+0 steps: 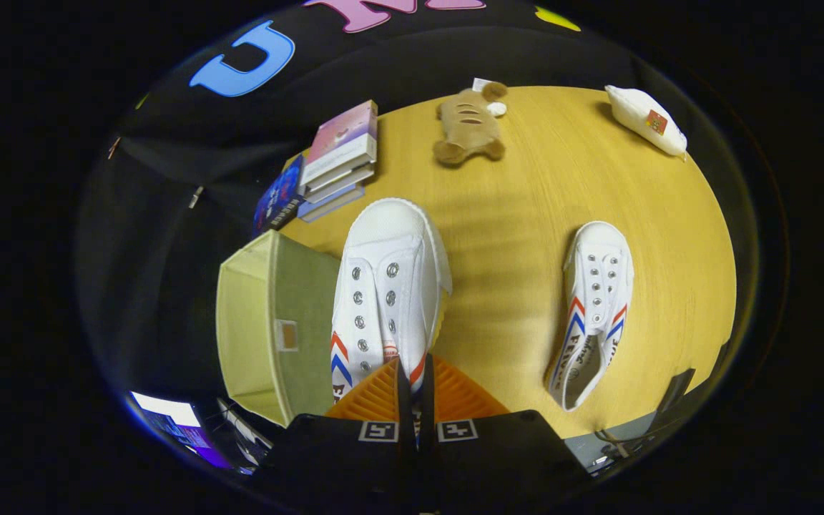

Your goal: Open the storage box then place both shoes into the box .Put the left shoe in first, then the right shoe, with the right side of both shoes facing outward in a uniform manner.

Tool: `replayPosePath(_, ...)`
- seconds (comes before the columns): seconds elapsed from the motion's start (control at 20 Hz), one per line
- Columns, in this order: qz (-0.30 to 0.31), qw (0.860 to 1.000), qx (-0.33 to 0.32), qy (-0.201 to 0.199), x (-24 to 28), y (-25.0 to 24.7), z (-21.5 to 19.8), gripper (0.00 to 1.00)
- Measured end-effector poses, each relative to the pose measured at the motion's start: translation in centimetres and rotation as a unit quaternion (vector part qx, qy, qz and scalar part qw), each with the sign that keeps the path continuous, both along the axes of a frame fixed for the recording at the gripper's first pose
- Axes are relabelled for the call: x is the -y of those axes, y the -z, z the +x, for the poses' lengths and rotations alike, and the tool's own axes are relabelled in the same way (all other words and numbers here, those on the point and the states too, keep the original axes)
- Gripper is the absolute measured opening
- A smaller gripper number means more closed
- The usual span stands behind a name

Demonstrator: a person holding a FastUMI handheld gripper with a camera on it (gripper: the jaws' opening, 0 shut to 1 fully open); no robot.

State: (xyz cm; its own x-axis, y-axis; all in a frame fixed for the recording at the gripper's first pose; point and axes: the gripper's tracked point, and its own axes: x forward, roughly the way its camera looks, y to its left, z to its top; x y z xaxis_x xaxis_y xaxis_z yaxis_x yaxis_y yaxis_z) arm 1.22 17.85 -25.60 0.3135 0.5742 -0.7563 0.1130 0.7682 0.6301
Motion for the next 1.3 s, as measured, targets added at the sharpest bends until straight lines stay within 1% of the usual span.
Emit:
replayPosePath(0.25,0.045,0.998,0.019,-0.027,-6.3,-6.7,1.0,0.05)
replayPosePath(0.35,0.066,0.997,0.014,-0.037,-9.5,-8.4,1.2,0.05)
replayPosePath(0.45,0.073,0.996,0.008,-0.052,-12.5,-9.0,1.4,0.05)
replayPosePath(0.7,0.051,0.995,-0.013,-0.089,-19.1,-7.8,1.4,0.05)
replayPosePath(0.9,0.024,0.994,-0.022,-0.106,-22.4,-6.2,1.6,0.05)
replayPosePath(1.1,0.015,0.992,-0.027,-0.123,-24.5,-5.1,1.8,0.05)
replayPosePath(1.3,0.010,0.992,-0.029,-0.122,-25.0,-4.4,2.1,0.05)
